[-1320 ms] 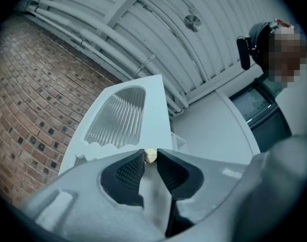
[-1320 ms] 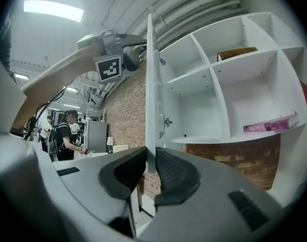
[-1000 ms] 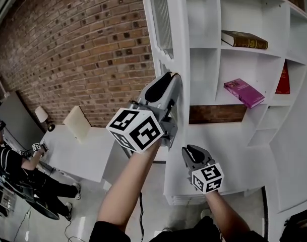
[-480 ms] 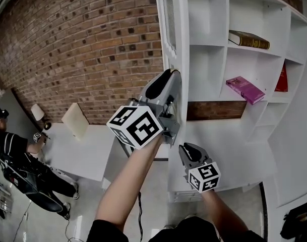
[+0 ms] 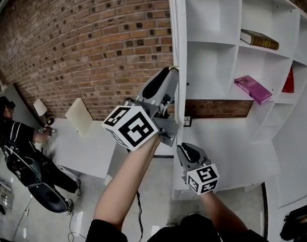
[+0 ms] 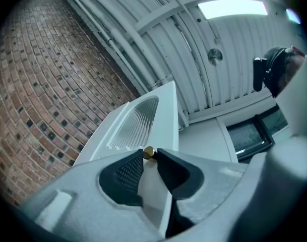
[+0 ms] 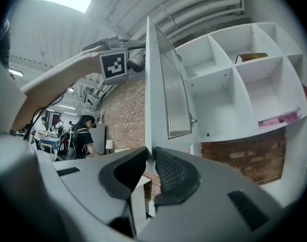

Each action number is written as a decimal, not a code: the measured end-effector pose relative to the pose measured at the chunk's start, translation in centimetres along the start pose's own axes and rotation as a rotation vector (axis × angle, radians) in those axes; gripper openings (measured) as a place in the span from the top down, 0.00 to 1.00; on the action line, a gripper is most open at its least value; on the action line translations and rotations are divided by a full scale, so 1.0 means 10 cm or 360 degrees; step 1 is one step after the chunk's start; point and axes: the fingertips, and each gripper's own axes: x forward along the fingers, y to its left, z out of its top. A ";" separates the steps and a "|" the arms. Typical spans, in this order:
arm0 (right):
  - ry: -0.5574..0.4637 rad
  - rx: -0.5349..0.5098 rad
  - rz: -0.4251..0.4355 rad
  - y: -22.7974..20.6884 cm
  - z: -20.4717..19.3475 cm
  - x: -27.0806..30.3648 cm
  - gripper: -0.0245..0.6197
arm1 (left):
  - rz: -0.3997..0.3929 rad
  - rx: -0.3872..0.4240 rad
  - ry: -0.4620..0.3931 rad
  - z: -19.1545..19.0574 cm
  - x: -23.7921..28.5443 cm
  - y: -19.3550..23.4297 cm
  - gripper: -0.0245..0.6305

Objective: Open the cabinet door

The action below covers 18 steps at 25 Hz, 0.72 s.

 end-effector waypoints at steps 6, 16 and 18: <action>-0.0026 0.0020 0.0006 0.14 0.00 0.14 0.87 | 0.0039 -0.0060 -0.0035 0.11 -0.13 0.14 0.83; -0.0041 0.0034 0.0009 0.20 0.00 0.20 0.86 | 0.0011 -0.0024 -0.0069 0.16 -0.18 0.17 0.83; -0.0065 0.0066 0.0017 0.17 0.00 0.16 0.86 | 0.0012 0.0027 -0.0071 0.13 -0.19 0.13 0.83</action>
